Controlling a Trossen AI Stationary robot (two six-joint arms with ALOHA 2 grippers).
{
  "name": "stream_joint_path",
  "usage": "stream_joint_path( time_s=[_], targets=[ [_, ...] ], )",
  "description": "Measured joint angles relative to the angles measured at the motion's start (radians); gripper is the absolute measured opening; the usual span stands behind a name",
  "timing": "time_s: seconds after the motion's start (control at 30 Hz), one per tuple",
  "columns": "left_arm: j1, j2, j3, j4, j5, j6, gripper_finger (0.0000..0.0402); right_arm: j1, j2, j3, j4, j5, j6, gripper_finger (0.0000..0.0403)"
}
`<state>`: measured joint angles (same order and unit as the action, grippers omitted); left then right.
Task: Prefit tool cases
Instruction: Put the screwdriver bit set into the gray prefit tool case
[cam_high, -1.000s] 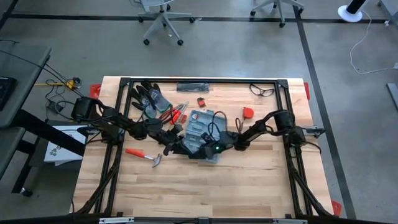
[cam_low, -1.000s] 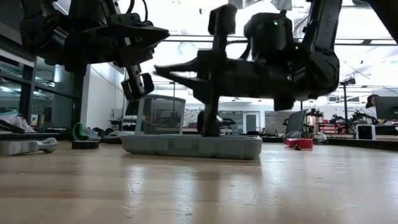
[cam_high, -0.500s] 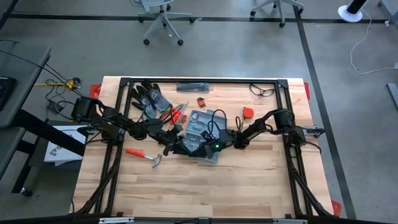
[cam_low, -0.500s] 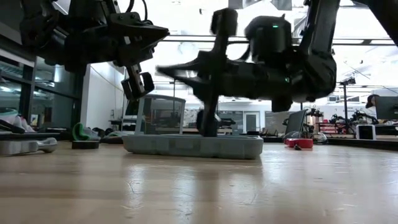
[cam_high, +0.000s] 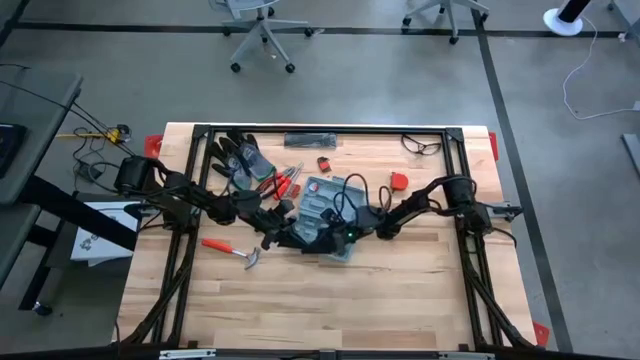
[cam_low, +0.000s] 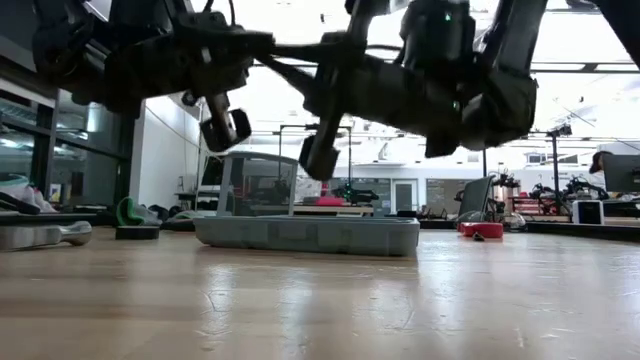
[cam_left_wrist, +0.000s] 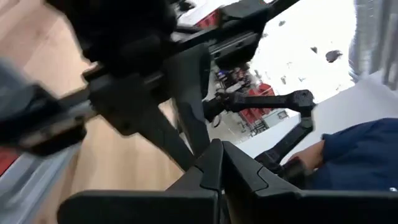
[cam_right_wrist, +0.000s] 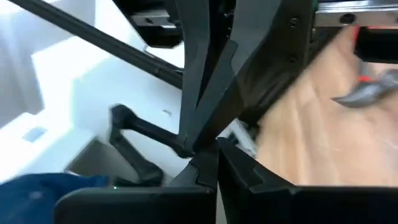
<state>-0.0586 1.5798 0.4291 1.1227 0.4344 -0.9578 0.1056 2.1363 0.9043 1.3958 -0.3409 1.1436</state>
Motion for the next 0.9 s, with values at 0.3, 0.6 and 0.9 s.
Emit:
stream_joint_path(
  time_s=[0.3,0.6,0.9],
  targets=[
    [0.000,0.004,-0.004,-0.135,-0.013,0.021,0.0000,0.067,-0.306,-0.030,-0.694,0.118,-0.220,0.0000],
    [-0.029,0.004,0.059,-0.599,-0.131,0.082,0.0000,0.094,-0.503,-0.033,-1.442,0.338,-0.306,0.0000],
    [-0.079,-0.022,0.344,-1.247,-0.386,0.402,0.0000,0.094,-0.472,-0.032,-1.437,0.348,-0.314,0.0000]
  ],
)
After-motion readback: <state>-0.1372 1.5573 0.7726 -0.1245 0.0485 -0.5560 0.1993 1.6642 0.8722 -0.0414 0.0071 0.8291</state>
